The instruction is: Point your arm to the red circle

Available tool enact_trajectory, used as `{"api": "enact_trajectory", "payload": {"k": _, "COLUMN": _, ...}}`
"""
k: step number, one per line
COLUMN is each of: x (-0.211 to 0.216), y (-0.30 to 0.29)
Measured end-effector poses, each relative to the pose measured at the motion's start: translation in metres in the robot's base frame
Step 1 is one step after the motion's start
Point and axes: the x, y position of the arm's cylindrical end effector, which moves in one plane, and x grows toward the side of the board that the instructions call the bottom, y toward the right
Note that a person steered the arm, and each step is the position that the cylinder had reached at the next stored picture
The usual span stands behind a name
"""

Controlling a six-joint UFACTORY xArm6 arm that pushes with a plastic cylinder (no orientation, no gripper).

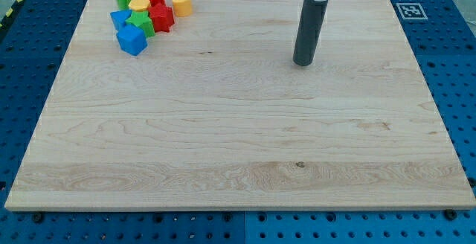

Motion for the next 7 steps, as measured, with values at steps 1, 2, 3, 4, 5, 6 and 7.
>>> {"api": "enact_trajectory", "payload": {"k": 1, "x": -0.005, "y": -0.003}}
{"api": "enact_trajectory", "payload": {"k": 2, "x": -0.054, "y": -0.055}}
{"api": "enact_trajectory", "payload": {"k": 3, "x": -0.093, "y": -0.098}}
{"api": "enact_trajectory", "payload": {"k": 4, "x": -0.095, "y": -0.097}}
{"api": "enact_trajectory", "payload": {"k": 5, "x": -0.145, "y": -0.096}}
{"api": "enact_trajectory", "payload": {"k": 6, "x": -0.184, "y": -0.100}}
{"api": "enact_trajectory", "payload": {"k": 7, "x": -0.189, "y": -0.130}}
